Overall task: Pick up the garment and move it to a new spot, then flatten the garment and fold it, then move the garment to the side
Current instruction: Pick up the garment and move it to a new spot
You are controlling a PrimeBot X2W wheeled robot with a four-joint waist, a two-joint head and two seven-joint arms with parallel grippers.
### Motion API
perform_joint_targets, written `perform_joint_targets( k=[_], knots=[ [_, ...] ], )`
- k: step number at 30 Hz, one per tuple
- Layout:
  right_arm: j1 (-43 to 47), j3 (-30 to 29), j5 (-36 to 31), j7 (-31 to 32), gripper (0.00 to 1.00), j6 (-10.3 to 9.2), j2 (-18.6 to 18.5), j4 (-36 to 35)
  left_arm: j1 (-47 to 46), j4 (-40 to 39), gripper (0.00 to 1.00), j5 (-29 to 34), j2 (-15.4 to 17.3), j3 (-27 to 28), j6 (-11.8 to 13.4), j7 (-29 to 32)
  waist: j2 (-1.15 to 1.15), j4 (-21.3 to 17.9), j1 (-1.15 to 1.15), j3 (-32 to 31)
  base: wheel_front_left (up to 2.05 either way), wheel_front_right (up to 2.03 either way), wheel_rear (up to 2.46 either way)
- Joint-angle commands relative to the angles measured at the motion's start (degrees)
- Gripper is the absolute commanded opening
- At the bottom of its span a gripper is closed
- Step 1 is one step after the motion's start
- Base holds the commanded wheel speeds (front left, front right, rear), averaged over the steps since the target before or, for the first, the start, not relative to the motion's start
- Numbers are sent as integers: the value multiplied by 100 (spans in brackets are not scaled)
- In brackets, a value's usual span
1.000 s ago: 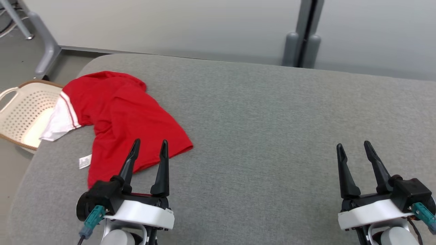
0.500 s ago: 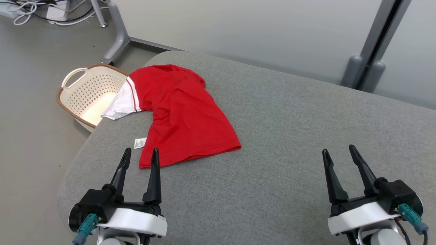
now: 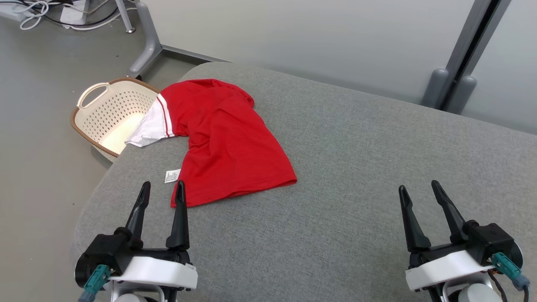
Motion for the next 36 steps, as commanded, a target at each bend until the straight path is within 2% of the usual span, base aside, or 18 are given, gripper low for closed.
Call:
perform_joint_targets(
  k=[1,10,15,17,22,27,36],
  knots=[
    [-3,-15,3,-7,100,-1,-42,-7,-9,-13,100,-6,20,37,0,-1,0,-43,0,39,0,0,0],
    [-247,-369,-26,-6,100,-1,-286,-214,-383,361,100,46,20,435,30,-1,0,-429,0,574,0,0,0],
    [-391,-542,-29,-7,100,-1,-512,-361,-901,1108,100,265,123,820,-74,-1,0,-696,0,999,0,0,0],
    [-477,-683,-11,-7,100,-1,-627,-433,-1279,1900,100,174,351,959,-209,42,0,-850,0,1202,0,0,0],
    [-575,-870,28,-7,100,0,-741,-563,-1920,2925,100,-8,731,985,-496,687,0,-1054,0,1507,0,0,0],
    [-641,-838,48,-7,100,0,-801,-614,-2424,3568,100,-74,1018,867,-679,1295,0,-1196,0,1706,0,0,0],
    [-746,-789,59,-7,100,0,-871,-651,-2979,4322,100,-109,1201,564,-805,2116,0,-1310,0,1942,0,0,0]
  ],
)
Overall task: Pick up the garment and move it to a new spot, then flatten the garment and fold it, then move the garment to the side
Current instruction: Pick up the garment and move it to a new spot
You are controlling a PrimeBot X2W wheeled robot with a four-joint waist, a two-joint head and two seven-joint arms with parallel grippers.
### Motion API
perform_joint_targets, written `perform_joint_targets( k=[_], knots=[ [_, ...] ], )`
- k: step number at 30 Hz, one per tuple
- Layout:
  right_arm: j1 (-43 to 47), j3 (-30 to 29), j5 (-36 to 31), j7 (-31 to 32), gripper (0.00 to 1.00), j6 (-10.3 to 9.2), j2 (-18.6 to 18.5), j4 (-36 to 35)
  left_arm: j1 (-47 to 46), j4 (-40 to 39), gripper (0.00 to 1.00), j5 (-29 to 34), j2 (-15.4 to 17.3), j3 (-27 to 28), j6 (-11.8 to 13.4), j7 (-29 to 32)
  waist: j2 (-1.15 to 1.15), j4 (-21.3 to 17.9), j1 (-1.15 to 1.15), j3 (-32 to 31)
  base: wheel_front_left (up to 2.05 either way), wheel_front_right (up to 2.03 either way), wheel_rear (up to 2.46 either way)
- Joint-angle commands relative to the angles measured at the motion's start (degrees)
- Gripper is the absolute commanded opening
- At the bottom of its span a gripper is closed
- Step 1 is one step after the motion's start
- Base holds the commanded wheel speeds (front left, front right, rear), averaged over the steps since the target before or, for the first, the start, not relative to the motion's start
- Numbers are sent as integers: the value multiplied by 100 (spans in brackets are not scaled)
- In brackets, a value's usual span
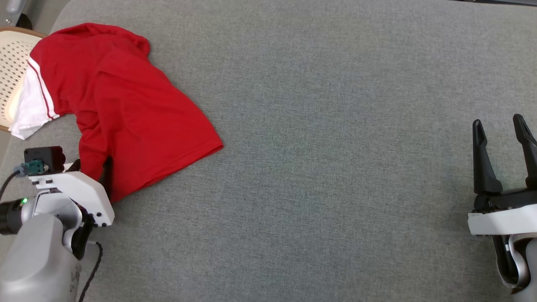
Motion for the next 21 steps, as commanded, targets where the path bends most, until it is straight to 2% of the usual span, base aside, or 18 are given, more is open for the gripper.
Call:
perform_joint_targets(
  k=[1,3,6,7,8,9,16,18,21],
  knots=[
    [-65,5,44,-7,100,1,-25,-36,-62,222,100,12,24,-76,18,203,0,-30,0,45,0,0,0],
    [-113,46,35,-7,100,1,-30,-40,-119,416,100,106,69,-146,93,356,0,-48,0,84,0,0,0],
    [-130,106,-11,-7,100,1,-60,-11,-171,577,100,47,23,-172,73,448,0,-67,0,93,0,0,0],
    [-139,130,-19,-7,100,0,-62,3,-186,652,87,22,-15,-194,42,519,0,-81,0,86,0,0,0],
    [-146,132,-17,-7,100,1,-60,17,-212,691,16,4,-33,-247,1,555,0,-97,0,73,0,0,0],
    [-156,113,-13,-7,100,0,-46,24,-240,696,0,-48,-54,-264,-19,544,0,-113,0,52,0,0,0],
    [-87,80,-5,-7,100,1,116,133,-298,85,0,-524,-146,-342,-130,-44,0,-233,0,-295,0,0,0],
    [-29,52,3,-7,100,0,188,162,-196,-239,0,-861,-199,-445,-120,-19,0,-280,0,-458,0,0,0],
    [40,41,-2,-7,100,1,302,226,-23,-863,0,-1169,-104,-717,-109,76,0,-359,0,-701,0,0,0]
  ],
)
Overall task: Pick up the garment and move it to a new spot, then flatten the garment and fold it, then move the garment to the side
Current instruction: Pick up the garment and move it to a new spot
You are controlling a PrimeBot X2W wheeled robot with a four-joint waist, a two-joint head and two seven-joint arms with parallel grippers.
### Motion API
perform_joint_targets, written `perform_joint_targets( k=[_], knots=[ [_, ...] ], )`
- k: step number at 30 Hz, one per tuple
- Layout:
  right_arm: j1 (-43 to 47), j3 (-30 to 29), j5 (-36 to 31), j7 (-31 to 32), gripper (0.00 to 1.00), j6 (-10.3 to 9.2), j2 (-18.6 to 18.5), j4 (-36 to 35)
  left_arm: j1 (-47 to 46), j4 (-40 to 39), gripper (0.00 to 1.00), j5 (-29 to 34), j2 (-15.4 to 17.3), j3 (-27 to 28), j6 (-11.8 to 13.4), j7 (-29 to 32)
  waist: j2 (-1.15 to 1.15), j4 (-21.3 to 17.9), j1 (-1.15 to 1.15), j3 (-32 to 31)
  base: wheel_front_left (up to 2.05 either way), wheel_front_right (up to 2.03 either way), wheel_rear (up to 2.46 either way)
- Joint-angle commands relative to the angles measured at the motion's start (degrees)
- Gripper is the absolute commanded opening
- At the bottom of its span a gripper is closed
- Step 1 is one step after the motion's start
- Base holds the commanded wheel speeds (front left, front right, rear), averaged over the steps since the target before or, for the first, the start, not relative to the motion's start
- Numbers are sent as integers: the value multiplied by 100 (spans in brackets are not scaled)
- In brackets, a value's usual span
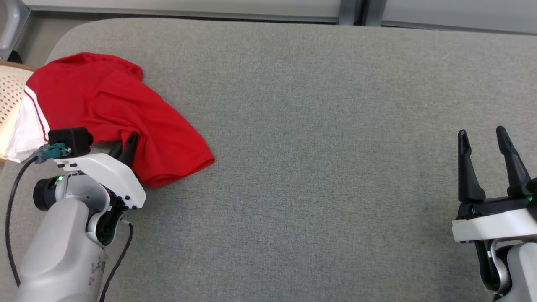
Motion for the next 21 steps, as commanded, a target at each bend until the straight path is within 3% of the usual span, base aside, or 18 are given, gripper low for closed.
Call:
perform_joint_targets(
  k=[1,6,13,21],
  knots=[
    [48,1,-6,-7,100,1,24,22,62,-217,0,-92,106,-23,2,-42,0,-117,0,-227,0,0,0],
    [102,5,-18,-7,100,0,152,70,224,-1262,0,-369,62,-74,1,-29,0,-355,0,-503,0,0,0],
    [20,48,-4,-7,100,1,317,56,225,-2414,0,-262,-124,-376,145,265,0,-867,0,-569,0,0,0],
    [-115,39,37,-7,100,1,425,18,-350,-2738,0,53,-690,-1143,230,491,0,-1609,0,-371,0,0,0]
  ],
)
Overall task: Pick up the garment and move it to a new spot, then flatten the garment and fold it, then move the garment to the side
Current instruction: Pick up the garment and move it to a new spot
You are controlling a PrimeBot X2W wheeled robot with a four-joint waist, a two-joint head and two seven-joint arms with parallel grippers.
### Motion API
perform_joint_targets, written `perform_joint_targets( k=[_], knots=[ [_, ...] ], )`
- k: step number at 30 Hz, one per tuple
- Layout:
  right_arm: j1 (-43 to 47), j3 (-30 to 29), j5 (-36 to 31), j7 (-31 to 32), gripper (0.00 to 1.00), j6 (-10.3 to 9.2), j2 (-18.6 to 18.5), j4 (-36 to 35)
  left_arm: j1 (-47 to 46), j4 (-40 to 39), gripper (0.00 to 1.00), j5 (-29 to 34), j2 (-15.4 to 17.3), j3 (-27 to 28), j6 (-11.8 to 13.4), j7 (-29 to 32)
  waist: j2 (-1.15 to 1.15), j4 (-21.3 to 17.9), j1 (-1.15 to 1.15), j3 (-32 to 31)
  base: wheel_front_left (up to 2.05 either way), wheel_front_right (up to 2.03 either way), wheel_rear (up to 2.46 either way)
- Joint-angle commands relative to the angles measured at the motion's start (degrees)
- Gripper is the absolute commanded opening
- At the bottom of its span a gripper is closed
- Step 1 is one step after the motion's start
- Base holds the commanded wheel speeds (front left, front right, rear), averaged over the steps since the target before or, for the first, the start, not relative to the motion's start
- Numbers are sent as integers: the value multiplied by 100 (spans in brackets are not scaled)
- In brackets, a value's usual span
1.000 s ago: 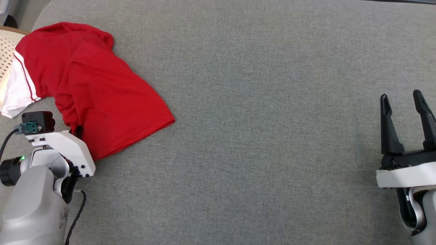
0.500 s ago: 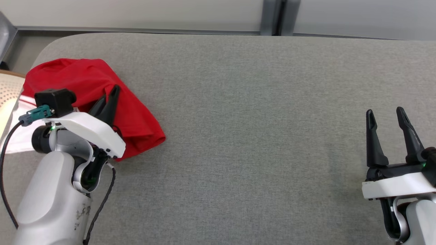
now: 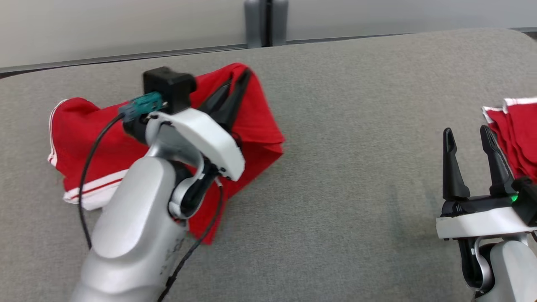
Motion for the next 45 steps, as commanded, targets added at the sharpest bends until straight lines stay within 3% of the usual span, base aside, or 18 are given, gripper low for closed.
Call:
perform_joint_targets(
  k=[1,7,15,16,17,21,23,28,36,38,42,45],
  knots=[
    [-97,1,20,-7,100,1,17,-6,-192,50,0,50,-66,-126,20,-23,0,-339,0,136,0,0,0],
    [-198,67,68,-7,100,1,124,24,-786,500,0,133,-258,-874,157,-169,0,-860,0,238,0,0,0],
    [-234,121,137,-7,100,1,294,128,-1705,964,0,-1058,-276,-2521,854,-872,0,-1477,0,285,0,0,0],
    [-233,132,137,-7,100,1,303,140,-1803,1048,43,-1174,-273,-2717,942,-952,0,-1511,0,290,0,0,0],
    [-240,157,131,-6,100,1,320,152,-1899,1190,100,-1247,-267,-2945,1023,-977,0,-1547,0,297,0,0,0],
    [-306,206,127,-7,100,1,382,189,-2220,1734,100,-1403,-268,-3699,1188,-1023,0,-1584,0,324,0,0,0],
    [-301,143,131,-7,100,1,391,175,-2245,1894,100,-1591,-272,-3972,1136,-967,0,-1521,0,324,0,0,0],
    [-195,61,59,-7,100,1,318,153,-2337,2178,100,-1965,-274,-4196,1150,-1192,0,-1215,0,221,0,0,0],
    [-59,46,-21,-7,100,1,122,52,-2100,2788,100,-2305,-184,-3828,1217,-2192,0,-487,0,-146,0,0,0],
    [19,69,-54,-6,100,1,32,12,-1826,2775,100,-2076,157,-3827,1046,-2504,0,-191,0,-292,0,0,0],
    [129,79,-83,-7,100,1,-36,6,-1356,2543,100,-1971,452,-3589,1074,-2595,0,119,0,-417,0,0,0],
    [219,134,-91,-7,100,1,-106,-35,-427,1694,100,-1568,801,-2771,1261,-2601,0,423,0,-498,0,0,0]
  ],
)
